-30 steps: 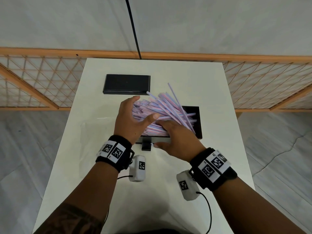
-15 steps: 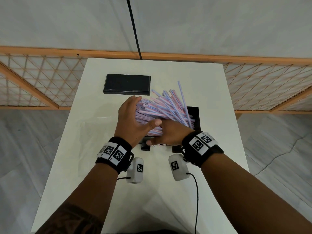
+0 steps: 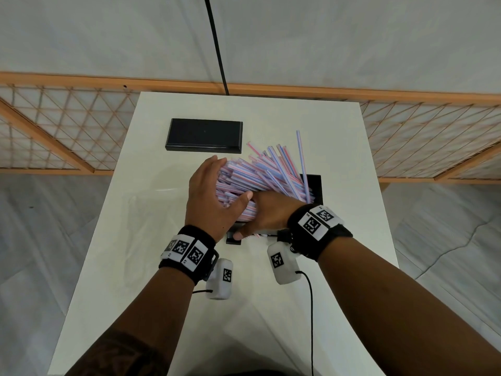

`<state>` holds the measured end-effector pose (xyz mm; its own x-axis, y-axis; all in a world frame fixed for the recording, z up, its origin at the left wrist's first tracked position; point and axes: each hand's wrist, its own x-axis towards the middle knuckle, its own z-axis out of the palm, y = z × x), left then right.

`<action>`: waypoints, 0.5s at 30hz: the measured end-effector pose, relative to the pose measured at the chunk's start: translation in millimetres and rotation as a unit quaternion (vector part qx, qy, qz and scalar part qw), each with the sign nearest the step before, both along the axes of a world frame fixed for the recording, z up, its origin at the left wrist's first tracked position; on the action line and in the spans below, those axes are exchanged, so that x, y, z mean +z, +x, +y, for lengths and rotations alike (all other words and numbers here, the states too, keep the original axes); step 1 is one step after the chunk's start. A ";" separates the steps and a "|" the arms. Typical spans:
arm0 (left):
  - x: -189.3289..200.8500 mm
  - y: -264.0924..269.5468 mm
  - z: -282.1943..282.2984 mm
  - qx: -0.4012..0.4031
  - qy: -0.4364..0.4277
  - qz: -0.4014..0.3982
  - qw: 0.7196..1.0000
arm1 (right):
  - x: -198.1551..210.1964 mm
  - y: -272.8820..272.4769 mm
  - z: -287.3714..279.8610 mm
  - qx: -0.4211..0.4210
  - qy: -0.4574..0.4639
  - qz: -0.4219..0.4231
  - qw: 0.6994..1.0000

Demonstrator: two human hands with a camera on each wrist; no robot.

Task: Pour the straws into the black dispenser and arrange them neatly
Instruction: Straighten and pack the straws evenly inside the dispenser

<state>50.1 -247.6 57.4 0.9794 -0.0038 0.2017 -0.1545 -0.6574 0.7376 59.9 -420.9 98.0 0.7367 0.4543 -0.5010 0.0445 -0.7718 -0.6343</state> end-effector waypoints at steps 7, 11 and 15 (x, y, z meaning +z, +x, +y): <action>-1.9 -2.1 3.4 0.001 0.003 0.001 1.000 | -7.1 1.6 3.5 -0.019 0.040 0.006 0.999; -1.3 -2.7 1.6 0.004 -0.005 0.004 1.000 | -7.9 4.3 1.6 -0.021 0.033 0.025 0.999; -2.8 -2.5 3.8 0.004 -0.009 0.006 1.000 | -2.3 7.3 -0.5 -0.013 0.032 0.053 0.998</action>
